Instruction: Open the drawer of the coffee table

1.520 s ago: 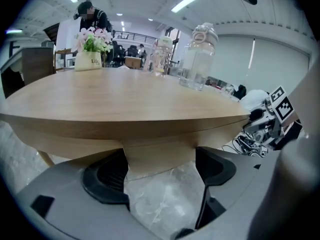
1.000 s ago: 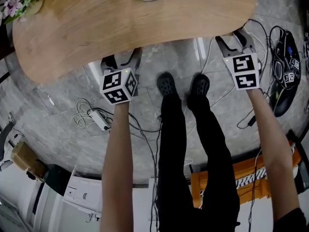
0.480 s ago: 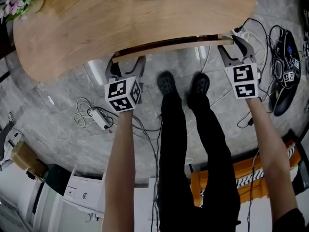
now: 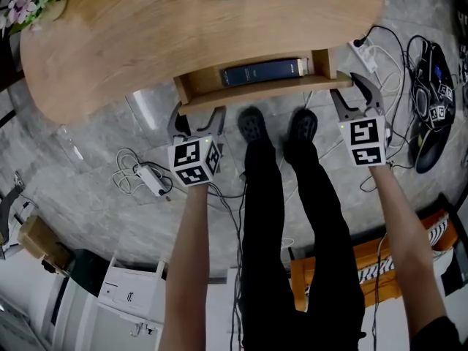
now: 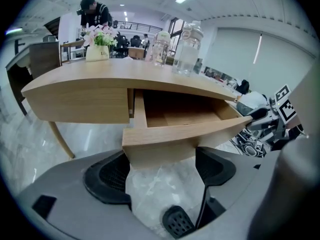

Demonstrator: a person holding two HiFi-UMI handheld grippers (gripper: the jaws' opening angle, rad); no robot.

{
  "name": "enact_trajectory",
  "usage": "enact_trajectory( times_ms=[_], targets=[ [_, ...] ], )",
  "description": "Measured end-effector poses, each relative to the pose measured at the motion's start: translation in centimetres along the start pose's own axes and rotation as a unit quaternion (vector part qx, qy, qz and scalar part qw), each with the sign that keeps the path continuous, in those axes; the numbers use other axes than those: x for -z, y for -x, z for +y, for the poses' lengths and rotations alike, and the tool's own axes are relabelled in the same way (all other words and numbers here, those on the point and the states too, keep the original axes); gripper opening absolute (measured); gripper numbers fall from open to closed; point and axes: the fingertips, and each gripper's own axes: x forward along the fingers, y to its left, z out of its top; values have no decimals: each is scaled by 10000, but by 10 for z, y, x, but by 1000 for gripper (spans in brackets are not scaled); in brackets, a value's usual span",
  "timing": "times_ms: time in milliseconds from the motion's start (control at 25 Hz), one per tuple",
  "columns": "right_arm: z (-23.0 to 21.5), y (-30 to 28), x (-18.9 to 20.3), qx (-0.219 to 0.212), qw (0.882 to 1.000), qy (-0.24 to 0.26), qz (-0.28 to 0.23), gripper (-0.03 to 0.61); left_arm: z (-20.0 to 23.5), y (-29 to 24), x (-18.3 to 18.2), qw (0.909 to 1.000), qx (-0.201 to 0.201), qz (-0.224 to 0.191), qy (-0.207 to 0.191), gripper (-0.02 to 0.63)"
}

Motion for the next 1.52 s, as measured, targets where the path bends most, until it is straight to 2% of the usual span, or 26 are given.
enact_trajectory(
  times_ms=[480, 1160, 1520],
  targets=[
    [9, 9, 15, 26, 9999, 72, 120, 224, -8, 12, 19, 9999, -107, 94, 60, 416],
    [27, 6, 43, -84, 9987, 131, 483, 221, -12, 14, 55, 9984, -145, 542, 111, 414],
    [28, 4, 44, -69, 9988, 99, 478, 221, -13, 11, 57, 9985, -196, 518, 33, 416]
  ],
)
